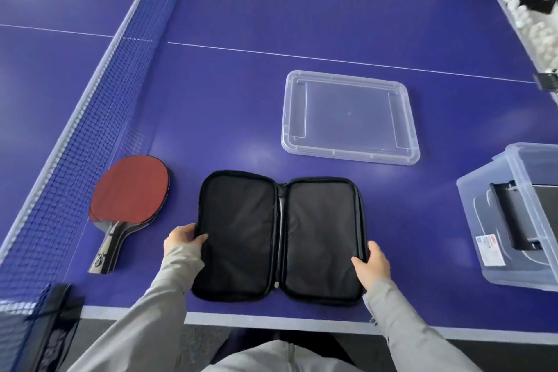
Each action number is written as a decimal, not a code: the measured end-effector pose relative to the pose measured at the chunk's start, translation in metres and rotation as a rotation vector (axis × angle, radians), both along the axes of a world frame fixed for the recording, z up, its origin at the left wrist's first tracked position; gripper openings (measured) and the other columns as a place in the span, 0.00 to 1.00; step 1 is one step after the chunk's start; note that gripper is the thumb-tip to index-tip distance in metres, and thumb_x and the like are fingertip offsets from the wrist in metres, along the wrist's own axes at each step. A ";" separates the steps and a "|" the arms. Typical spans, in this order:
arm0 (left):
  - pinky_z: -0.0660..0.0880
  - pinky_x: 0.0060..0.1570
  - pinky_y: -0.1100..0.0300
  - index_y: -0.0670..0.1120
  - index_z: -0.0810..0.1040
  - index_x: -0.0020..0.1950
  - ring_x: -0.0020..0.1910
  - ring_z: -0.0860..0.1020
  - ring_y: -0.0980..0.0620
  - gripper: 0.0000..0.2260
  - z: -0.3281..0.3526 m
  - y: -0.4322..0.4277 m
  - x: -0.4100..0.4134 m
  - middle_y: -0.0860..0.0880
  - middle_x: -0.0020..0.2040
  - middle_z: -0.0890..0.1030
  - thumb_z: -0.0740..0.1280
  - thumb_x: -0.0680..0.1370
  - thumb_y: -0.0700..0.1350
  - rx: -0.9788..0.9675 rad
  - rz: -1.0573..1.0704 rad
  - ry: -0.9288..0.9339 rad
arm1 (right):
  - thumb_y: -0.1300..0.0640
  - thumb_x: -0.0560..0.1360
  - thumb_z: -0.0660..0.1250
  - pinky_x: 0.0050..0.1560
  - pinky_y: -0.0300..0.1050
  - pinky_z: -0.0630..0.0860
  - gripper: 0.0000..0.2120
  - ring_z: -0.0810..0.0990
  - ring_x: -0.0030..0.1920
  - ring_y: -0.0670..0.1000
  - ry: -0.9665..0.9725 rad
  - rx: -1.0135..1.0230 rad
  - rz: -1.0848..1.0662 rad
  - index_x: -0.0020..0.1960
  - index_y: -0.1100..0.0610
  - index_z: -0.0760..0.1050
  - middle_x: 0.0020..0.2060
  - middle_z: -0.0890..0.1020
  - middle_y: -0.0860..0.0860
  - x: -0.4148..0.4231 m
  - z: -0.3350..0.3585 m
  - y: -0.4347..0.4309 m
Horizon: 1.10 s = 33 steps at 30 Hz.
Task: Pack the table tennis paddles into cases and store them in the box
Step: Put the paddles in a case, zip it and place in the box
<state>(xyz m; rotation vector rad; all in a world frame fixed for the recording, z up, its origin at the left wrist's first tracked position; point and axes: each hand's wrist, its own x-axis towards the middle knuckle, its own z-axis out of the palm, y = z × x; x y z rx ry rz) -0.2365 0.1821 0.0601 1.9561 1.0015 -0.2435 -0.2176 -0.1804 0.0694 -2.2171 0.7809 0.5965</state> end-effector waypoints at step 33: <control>0.75 0.47 0.40 0.38 0.77 0.45 0.44 0.76 0.33 0.19 -0.015 0.139 -0.039 0.35 0.43 0.78 0.72 0.71 0.55 0.416 0.094 0.181 | 0.54 0.79 0.61 0.66 0.48 0.68 0.31 0.50 0.77 0.52 0.008 -0.463 0.656 0.77 0.47 0.50 0.78 0.46 0.50 -0.005 -0.009 0.010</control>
